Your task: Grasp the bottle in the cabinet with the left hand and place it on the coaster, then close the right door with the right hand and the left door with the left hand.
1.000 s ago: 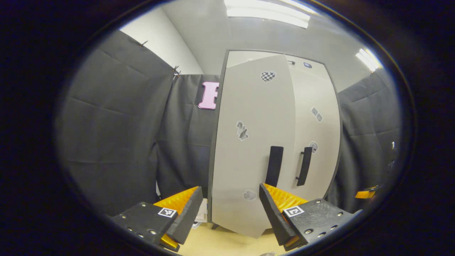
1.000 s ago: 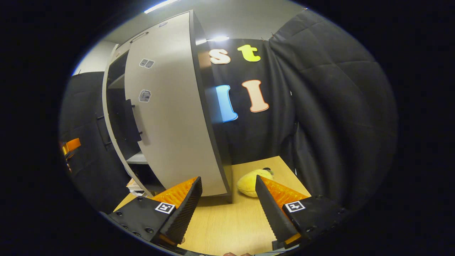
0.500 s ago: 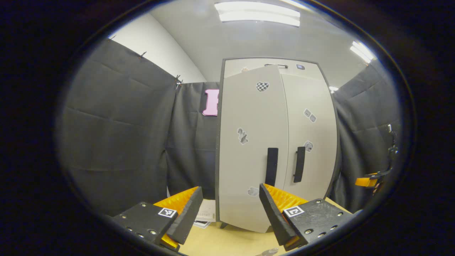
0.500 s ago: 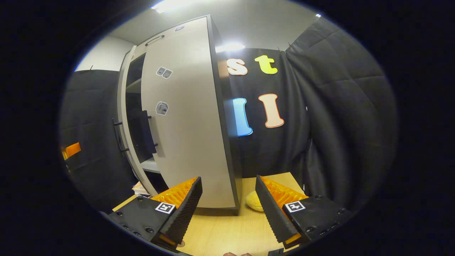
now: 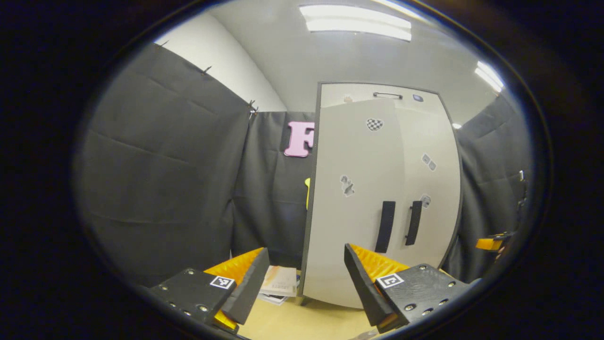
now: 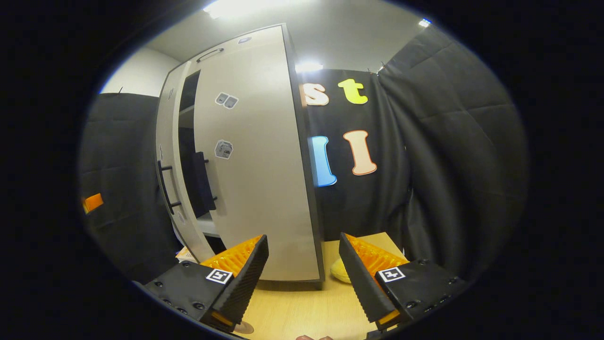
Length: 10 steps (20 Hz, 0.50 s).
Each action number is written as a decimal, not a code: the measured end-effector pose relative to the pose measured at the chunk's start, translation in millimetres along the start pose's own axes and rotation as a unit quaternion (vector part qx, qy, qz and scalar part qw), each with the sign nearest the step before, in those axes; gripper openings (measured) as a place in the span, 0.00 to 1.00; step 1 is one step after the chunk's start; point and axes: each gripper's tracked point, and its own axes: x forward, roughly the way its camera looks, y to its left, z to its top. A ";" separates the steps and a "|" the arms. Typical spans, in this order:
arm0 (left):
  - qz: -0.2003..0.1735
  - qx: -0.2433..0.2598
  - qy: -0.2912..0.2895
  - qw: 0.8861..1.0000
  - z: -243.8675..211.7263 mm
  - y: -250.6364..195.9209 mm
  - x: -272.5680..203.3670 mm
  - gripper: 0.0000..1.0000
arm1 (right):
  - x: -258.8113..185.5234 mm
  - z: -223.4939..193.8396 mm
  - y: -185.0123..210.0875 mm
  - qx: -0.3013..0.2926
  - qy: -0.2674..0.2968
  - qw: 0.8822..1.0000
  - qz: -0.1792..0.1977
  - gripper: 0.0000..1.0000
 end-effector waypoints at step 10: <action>-0.019 -0.004 -0.003 1.000 -6.6 19.8 -4.6 0.99 | -24.0 1.6 5.6 -0.013 -0.027 0.999 -0.035 0.96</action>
